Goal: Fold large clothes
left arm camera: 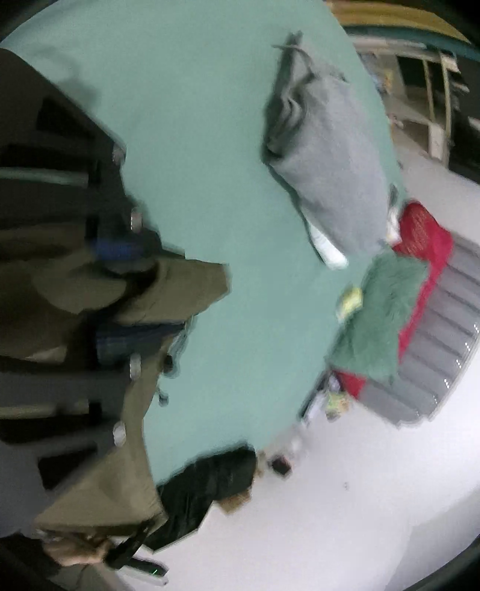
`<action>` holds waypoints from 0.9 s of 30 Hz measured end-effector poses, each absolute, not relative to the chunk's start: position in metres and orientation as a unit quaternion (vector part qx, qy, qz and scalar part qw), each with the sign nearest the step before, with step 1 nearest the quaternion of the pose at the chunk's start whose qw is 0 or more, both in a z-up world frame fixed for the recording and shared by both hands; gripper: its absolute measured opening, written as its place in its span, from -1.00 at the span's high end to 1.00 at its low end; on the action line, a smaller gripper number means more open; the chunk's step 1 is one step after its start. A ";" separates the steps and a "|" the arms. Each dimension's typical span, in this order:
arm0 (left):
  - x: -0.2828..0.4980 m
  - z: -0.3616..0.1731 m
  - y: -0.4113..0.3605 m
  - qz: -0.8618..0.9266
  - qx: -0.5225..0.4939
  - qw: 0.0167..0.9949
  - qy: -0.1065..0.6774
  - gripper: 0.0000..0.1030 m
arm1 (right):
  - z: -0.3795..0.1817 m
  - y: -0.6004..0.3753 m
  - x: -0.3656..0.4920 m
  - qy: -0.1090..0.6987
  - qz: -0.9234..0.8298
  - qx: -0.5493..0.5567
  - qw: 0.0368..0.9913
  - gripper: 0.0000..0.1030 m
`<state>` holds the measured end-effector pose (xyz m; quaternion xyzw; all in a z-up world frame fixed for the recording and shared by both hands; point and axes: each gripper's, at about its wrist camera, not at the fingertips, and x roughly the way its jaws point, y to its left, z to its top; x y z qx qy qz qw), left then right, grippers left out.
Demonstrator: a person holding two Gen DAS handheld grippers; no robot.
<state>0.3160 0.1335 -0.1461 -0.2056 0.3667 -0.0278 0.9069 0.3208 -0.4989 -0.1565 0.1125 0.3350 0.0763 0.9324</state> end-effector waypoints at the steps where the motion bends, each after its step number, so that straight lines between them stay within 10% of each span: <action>1: 0.322 -0.151 0.135 -0.003 -0.199 0.905 0.376 -0.11 | -0.166 -0.501 0.327 0.352 0.070 0.121 0.926 0.91; 13: 0.313 -0.156 0.137 -0.060 -0.154 0.880 0.446 -0.16 | -0.207 -0.496 0.347 0.419 0.003 0.067 0.905 0.89; 19: 0.330 -0.183 0.121 -0.013 -0.078 0.872 0.484 0.95 | -0.183 -0.500 0.332 0.365 -0.032 0.054 0.929 0.89; 27: 0.339 -0.181 0.127 0.031 -0.052 0.883 0.465 1.00 | -0.212 -0.502 0.351 0.443 -0.019 0.077 0.893 0.73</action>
